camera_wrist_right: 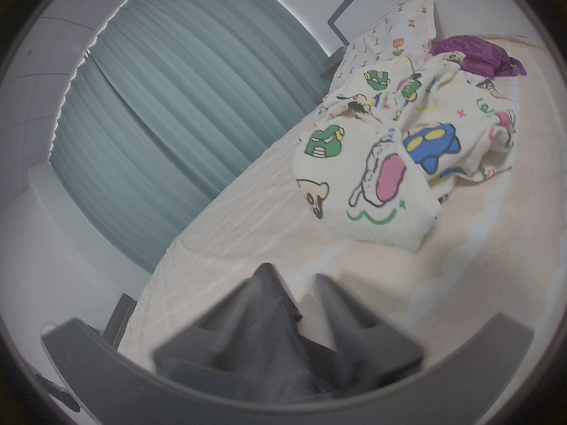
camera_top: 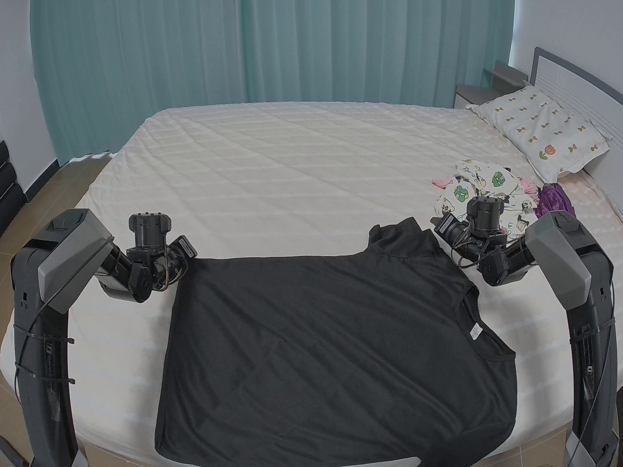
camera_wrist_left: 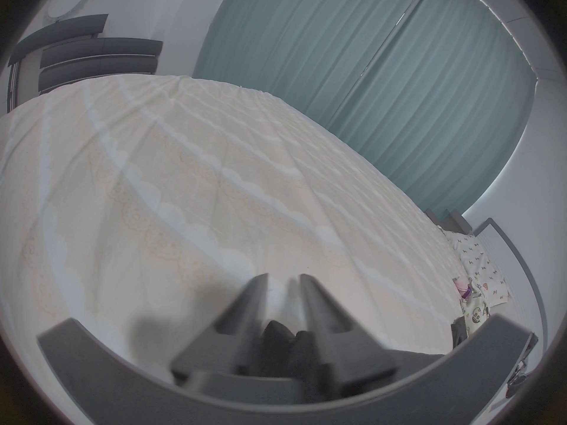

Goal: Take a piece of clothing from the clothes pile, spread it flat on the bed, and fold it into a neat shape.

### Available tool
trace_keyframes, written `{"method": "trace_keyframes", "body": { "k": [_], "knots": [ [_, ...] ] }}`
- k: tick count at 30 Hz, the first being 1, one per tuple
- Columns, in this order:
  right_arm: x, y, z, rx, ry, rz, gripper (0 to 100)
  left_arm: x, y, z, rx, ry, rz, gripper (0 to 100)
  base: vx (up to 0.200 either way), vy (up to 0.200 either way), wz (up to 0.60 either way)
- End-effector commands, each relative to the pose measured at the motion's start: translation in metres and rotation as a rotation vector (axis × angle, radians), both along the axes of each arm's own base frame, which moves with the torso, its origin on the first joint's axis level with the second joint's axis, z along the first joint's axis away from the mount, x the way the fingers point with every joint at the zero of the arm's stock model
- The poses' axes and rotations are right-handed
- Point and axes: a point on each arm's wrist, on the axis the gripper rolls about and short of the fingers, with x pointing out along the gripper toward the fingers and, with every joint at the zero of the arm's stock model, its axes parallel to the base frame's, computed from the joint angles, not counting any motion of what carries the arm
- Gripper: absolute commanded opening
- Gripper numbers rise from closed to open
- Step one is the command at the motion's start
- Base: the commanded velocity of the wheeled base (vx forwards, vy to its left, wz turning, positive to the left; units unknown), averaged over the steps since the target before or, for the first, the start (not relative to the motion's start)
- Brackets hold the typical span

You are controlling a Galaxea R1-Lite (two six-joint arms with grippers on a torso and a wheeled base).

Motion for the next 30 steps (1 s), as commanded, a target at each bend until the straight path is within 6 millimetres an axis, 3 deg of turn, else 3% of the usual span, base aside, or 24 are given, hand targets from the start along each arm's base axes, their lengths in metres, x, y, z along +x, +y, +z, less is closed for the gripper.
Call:
{"method": "trace_keyframes", "body": {
  "k": [1, 6, 12, 17, 21, 22, 23, 24, 27, 30],
  "knots": [
    [-0.001, 0.005, -0.014, -0.003, 0.031, 0.01, 100, 0.002, -0.002, -0.001, 0.0, -0.002, -0.002, 100, 0.0, 0.0, 0.0],
    [-0.006, 0.003, -0.002, -0.012, 0.016, -0.022, 100, -0.001, 0.0, 0.003, 0.002, -0.002, 0.002, 100, 0.0, 0.0, 0.0],
    [-0.046, -0.013, 0.047, 0.003, 0.003, -0.044, 100, -0.033, 0.012, 0.051, -0.017, -0.048, 0.001, 100, 0.0, 0.0, 0.0],
    [-0.098, -0.018, 0.069, 0.0, 0.03, -0.05, 100, -0.08, 0.016, 0.069, -0.068, -0.024, -0.051, 100, 0.0, 0.0, 0.0],
    [-0.144, -0.022, 0.081, 0.001, 0.049, -0.048, 100, -0.121, 0.015, 0.074, -0.139, -0.006, -0.075, 100, -0.2, 0.0, 0.0],
    [-0.144, -0.022, 0.081, 0.001, 0.049, -0.048, 100, -0.121, 0.015, 0.074, -0.139, -0.006, -0.075, 100, -0.2, 0.0, 0.0],
    [-0.166, -0.022, 0.081, -0.001, 0.072, -0.041, 100, -0.143, 0.015, 0.072, -0.15, 0.014, -0.092, 100, -0.2, 0.0, 0.0],
    [-0.169, -0.023, 0.081, -0.002, 0.076, -0.039, 100, -0.146, 0.015, 0.072, -0.151, 0.017, -0.094, 100, -0.2, 0.0, 0.0],
    [-0.208, -0.017, 0.072, 0.004, 0.139, -0.006, 100, -0.184, 0.014, 0.065, -0.174, 0.052, -0.126, 100, -0.2, 0.0, 0.0],
    [-0.229, -0.013, 0.069, 0.048, 0.161, 0.0, 100, -0.213, 0.012, 0.058, -0.193, 0.089, -0.141, 100, -0.2, 0.0, 0.0]
  ]
}}
